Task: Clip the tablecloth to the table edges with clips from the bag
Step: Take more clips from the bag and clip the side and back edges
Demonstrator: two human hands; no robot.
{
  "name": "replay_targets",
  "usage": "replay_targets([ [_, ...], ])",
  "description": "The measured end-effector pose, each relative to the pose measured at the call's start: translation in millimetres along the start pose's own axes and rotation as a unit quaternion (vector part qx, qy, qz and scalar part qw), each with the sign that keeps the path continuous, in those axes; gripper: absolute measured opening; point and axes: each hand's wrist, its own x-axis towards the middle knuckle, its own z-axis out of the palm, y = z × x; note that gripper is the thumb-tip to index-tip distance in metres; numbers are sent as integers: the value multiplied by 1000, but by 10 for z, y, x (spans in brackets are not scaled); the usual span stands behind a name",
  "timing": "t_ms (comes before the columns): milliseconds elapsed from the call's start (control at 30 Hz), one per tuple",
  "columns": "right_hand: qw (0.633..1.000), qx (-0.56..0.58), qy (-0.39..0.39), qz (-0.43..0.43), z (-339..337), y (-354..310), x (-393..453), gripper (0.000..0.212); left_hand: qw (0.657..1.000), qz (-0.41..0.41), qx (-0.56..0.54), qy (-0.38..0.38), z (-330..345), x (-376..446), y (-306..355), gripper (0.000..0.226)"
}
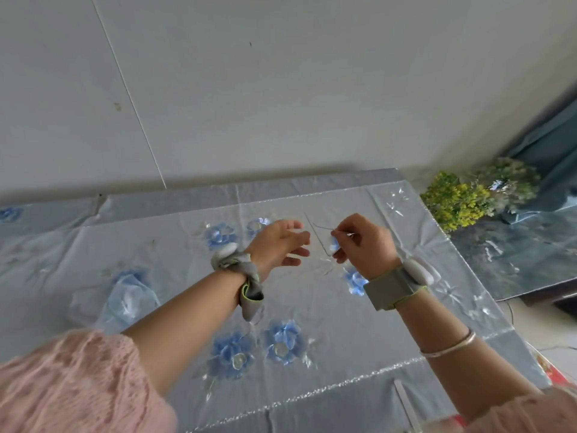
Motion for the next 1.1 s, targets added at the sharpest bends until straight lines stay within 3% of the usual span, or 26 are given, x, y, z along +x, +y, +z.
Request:
replay_targets([
  [67,1000,16,8,4,-87,108,87,5,998,-31,37,-37,201,93,-43,7],
  [133,1000,26,-10,3,-115,178,136,6,995,-27,86,-50,360,149,-89,12],
  [267,988,96,-103,64,-144,311,232,12,994,-43,89,38,456,283,-144,29],
  [333,973,141,-142,112,-151,388,308,19,984,-28,159,82,383,363,-156,31],
  [433,956,175,-146,183,-169,444,446,23,948,9,307,85,233,473,-165,18],
  [567,919,225,-179,271,-112,437,576,28,925,75,363,75,117,568,-82,17],
  [700,914,212,-216,269,-34,423,619,30,922,131,344,120,24,698,-37,12],
  [767,913,240,-196,265,4,449,661,33,931,118,318,132,-11,802,-51,9],
  [833,913,272,-156,260,41,499,735,35,961,33,246,124,-20,945,-73,13],
  [933,921,281,-113,246,68,591,852,35,983,-126,129,17,-23,1159,-80,28],
  [1000,926,274,-104,238,86,658,977,36,985,-165,41,-12,-80,1339,-63,26],
  [1100,924,263,-124,248,88,782,1179,34,982,-172,-69,22,-147,1666,-4,27],
])
